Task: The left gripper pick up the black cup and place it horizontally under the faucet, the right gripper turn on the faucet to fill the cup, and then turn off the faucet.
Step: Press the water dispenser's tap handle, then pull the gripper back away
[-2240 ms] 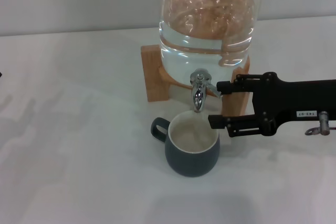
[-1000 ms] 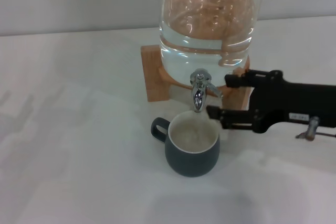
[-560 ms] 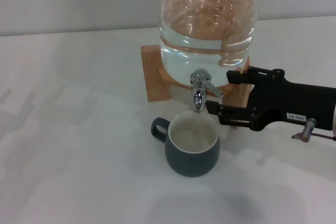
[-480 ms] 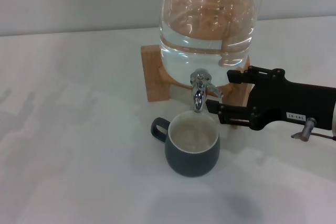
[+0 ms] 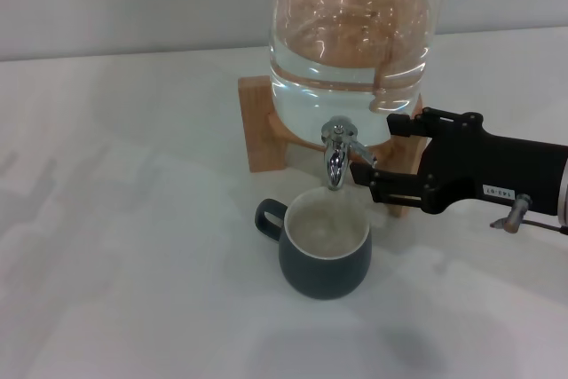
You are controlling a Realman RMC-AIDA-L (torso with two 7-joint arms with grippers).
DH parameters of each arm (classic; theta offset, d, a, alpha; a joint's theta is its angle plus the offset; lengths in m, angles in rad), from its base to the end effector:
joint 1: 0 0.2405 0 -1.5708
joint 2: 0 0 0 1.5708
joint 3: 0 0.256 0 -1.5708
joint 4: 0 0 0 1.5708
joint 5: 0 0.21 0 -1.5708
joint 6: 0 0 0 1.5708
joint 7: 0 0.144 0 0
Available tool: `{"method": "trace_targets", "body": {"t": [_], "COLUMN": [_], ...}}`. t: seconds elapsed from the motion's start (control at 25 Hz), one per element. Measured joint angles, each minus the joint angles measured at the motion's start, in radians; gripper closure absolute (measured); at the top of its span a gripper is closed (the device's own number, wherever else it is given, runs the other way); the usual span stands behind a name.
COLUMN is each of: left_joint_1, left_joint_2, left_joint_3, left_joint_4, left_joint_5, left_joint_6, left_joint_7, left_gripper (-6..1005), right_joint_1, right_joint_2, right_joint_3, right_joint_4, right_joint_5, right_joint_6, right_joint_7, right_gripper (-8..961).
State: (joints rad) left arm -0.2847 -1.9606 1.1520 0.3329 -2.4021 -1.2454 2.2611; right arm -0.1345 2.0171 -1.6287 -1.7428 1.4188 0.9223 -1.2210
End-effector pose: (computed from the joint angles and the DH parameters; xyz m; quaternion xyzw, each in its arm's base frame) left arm -0.3523 0.3124 0.0534 -0.7484 -0.2822 -0.3785 0.4659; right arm 0.1816 0.2666 0.0270 -0.9161 0.1866 0.2021 0.2916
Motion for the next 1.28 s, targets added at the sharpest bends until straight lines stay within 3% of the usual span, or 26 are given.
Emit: {"method": "trace_targets", "body": {"t": [0.84, 1.28], "left_joint_1": [0.007, 0.007], "left_joint_2": [-0.008, -0.011], "left_joint_3": [0.000, 0.000], "left_joint_4": [0.000, 0.000], "left_joint_5": [0.000, 0.000], "left_joint_6": [-0.003, -0.009], "left_joint_7": [0.000, -0.004], "left_gripper": [355, 357], "right_joint_1": [0.007, 0.046], "right_joint_2": [-0.003, -0.002], "right_joint_3": [0.055, 0.094], "right_joint_4": [0.052, 0.096], "right_joint_5": [0.007, 0.022], "right_joint_6": [-0.029, -0.032], "right_joint_7": [-0.009, -0.007], "right_gripper": [175, 175]}}
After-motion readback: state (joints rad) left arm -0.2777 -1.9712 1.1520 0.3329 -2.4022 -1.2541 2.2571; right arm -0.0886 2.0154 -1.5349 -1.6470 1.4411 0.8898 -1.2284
